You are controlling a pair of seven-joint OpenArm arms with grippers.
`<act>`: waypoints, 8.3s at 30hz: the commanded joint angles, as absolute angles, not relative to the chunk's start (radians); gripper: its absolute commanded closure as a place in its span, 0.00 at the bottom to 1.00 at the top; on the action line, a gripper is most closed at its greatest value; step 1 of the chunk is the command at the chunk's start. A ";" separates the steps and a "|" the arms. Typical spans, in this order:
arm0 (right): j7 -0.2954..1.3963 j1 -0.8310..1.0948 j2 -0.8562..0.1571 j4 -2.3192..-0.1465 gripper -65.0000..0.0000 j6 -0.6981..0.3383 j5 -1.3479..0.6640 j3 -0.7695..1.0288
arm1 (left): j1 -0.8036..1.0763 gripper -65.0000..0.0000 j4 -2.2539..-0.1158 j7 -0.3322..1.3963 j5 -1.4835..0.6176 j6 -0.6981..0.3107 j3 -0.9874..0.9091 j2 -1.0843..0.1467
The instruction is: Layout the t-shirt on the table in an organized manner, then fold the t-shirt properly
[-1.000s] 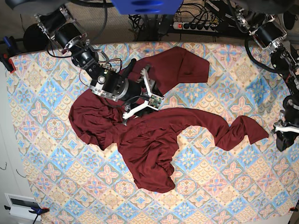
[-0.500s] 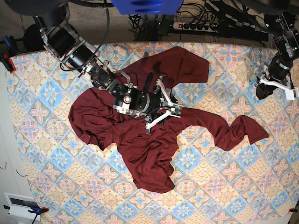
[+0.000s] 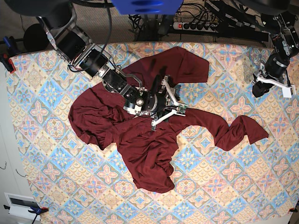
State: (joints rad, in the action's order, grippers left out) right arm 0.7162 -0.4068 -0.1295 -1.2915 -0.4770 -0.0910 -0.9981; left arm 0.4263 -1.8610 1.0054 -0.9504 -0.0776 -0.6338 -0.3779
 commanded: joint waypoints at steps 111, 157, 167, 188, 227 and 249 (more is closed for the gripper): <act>0.519 -0.432 -0.091 -0.980 0.56 -0.619 0.125 -0.636 | 0.387 0.70 -1.877 0.990 -0.963 -0.084 -0.584 -0.335; 0.578 -0.544 -0.136 -1.013 0.39 -0.698 -0.239 -0.498 | 0.390 0.70 -1.877 0.990 -0.963 -0.084 -0.584 -0.332; 0.487 -0.544 -0.136 -0.831 0.40 -0.698 -0.239 -0.498 | 0.392 0.70 -1.877 0.990 -0.963 -0.084 -0.584 -0.332; 0.487 -0.633 -0.136 -0.966 1.00 -0.698 -0.237 -0.384 | 0.394 0.70 -1.877 0.990 -0.963 -0.084 -0.584 -0.332; 0.467 -0.627 -0.085 -1.153 0.48 -0.588 0.153 -0.435 | 0.389 0.70 -1.877 0.990 -0.966 -0.084 -0.584 -0.329; 0.277 -0.641 -0.013 -0.723 0.50 -0.588 0.153 -0.490 | 0.387 0.70 -1.877 0.990 -0.966 -0.084 -0.584 -0.331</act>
